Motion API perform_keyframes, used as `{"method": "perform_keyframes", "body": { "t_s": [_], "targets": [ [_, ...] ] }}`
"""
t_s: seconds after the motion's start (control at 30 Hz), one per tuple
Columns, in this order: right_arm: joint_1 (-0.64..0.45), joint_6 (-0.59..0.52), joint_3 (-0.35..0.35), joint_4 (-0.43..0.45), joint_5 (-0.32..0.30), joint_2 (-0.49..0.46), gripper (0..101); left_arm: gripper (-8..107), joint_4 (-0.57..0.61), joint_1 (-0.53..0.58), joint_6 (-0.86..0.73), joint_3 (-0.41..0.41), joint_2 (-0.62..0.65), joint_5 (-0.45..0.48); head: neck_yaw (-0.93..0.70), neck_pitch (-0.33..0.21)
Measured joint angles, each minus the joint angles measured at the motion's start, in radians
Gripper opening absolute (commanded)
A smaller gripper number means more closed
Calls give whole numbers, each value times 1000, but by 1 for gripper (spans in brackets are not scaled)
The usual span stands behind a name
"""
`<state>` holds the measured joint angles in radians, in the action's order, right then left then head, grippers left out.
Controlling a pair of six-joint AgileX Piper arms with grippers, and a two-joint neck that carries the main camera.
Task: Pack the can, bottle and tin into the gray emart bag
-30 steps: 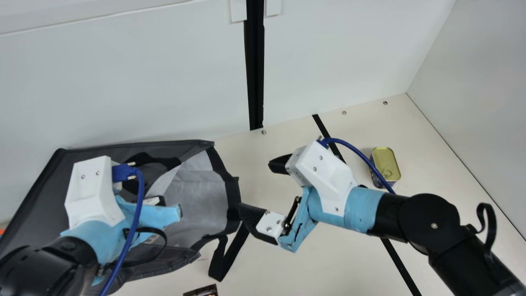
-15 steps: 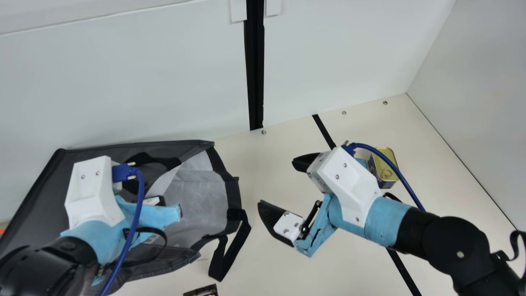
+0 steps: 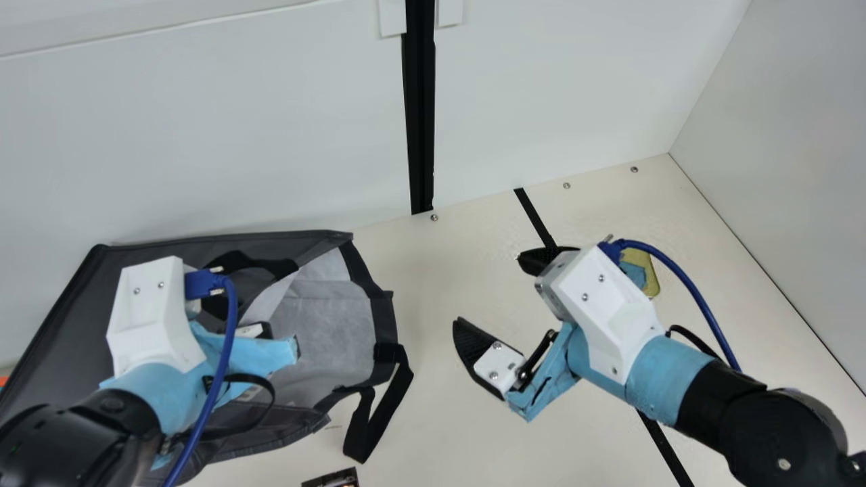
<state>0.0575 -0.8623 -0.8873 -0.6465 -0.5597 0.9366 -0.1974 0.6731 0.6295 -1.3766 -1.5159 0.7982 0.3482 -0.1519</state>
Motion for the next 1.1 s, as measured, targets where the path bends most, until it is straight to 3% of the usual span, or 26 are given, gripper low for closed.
{"method": "perform_keyframes", "body": {
  "t_s": [0.2,0.53,1.1],
  "targets": [
    [-17,84,-30,115,-3,-11,91,10,0,0,0,0,0,0,0,0],
    [-44,188,-92,292,-57,-21,91,10,0,0,0,0,0,0,0,0],
    [-164,211,-183,402,-147,-35,91,10,0,0,0,0,0,0,-2,0]
  ]
}}
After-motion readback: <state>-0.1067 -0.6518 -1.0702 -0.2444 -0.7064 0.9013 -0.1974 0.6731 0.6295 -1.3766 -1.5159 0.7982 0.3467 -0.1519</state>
